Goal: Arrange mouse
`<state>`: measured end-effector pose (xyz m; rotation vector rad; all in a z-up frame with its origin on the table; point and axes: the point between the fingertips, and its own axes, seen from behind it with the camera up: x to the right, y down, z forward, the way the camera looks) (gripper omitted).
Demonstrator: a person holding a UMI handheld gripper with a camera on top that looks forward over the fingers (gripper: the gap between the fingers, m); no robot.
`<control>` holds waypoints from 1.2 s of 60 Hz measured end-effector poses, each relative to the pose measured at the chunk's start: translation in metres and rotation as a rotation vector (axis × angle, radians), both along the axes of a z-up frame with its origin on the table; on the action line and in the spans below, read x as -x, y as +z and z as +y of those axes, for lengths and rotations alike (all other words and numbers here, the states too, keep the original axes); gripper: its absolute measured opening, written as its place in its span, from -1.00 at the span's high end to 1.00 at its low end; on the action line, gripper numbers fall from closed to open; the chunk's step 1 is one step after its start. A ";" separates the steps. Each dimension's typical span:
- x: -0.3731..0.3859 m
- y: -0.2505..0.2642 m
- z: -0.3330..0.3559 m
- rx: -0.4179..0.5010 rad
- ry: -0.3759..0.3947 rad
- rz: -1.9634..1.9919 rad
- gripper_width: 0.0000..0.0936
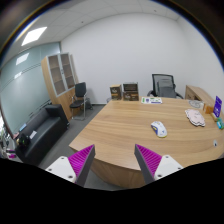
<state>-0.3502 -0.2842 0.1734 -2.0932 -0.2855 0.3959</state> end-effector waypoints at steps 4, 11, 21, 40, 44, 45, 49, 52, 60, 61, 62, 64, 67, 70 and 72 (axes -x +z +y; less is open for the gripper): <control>-0.016 -0.009 0.009 0.002 -0.073 -0.040 -0.76; -0.034 -0.034 0.026 0.031 -0.184 -0.059 -0.76; -0.063 -0.055 0.052 0.046 -0.250 -0.089 -0.80; -0.131 -0.143 0.154 0.087 -0.288 -0.142 -0.77; -0.133 -0.153 0.179 0.087 -0.276 -0.116 -0.78; -0.134 -0.156 0.185 0.085 -0.274 -0.115 -0.78; -0.138 -0.170 0.206 0.093 -0.259 -0.122 -0.77; -0.142 -0.176 0.220 0.102 -0.253 -0.121 -0.78; -0.157 -0.180 0.257 0.104 -0.255 -0.126 -0.76; -0.159 -0.181 0.261 0.106 -0.257 -0.128 -0.76; -0.161 -0.181 0.266 0.105 -0.261 -0.129 -0.75; -0.163 -0.180 0.274 0.102 -0.261 -0.126 -0.74; -0.164 -0.180 0.287 0.092 -0.249 -0.117 -0.75; -0.170 -0.181 0.298 0.080 -0.262 -0.124 -0.74; -0.173 -0.182 0.305 0.075 -0.271 -0.132 -0.70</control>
